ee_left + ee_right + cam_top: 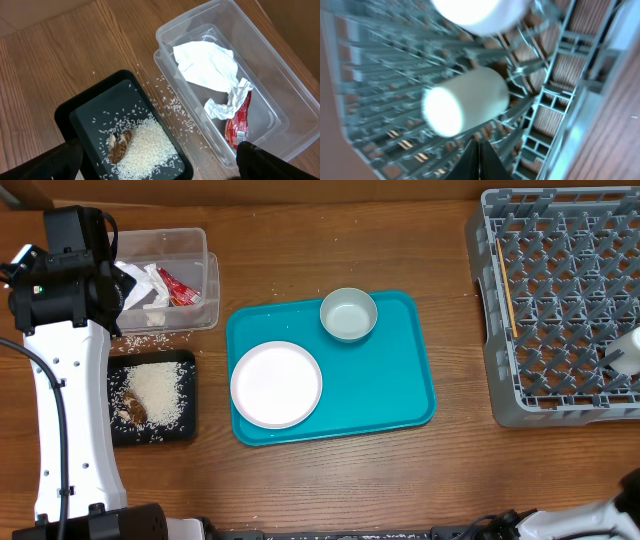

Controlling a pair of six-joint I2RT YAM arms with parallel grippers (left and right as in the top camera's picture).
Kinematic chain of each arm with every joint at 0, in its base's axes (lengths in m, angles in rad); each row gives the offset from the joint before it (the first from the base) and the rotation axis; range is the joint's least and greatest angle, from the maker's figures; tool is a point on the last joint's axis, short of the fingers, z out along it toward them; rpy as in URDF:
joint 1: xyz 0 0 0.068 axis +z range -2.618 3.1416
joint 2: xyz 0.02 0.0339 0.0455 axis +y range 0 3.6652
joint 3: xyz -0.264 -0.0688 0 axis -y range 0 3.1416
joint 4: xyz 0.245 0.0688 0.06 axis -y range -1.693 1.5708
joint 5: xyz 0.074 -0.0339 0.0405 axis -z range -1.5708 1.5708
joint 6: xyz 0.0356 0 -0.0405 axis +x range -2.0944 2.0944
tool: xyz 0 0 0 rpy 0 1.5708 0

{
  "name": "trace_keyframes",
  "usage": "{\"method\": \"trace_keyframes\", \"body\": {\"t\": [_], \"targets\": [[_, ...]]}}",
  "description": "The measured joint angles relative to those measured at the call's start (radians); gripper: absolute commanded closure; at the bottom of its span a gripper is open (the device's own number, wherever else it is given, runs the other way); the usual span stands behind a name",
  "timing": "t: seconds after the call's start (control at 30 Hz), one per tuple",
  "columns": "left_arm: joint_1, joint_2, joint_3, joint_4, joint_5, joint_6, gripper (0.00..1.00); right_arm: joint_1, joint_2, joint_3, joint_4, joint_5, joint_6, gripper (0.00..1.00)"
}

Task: Sort waste into correct bins and load items into the dishwasher
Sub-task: 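Carry the cup right and lower it into the dish rack, then release the cup and reach the right gripper to the white saucer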

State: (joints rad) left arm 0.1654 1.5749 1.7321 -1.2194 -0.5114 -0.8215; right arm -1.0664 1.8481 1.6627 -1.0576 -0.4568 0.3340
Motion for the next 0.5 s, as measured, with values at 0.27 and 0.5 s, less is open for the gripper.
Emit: {"method": "trace_keyframes", "body": {"t": [0.27,0.5], "targets": [[0.000,0.000,0.000,0.000,0.000,0.000,0.00,0.069,-0.261,0.010,-0.002,0.045,0.043,0.76],[0.000,0.000,0.000,0.000,0.000,0.000,0.00,0.358,-0.331,0.010,-0.025,0.069,-0.031,0.59]]}}
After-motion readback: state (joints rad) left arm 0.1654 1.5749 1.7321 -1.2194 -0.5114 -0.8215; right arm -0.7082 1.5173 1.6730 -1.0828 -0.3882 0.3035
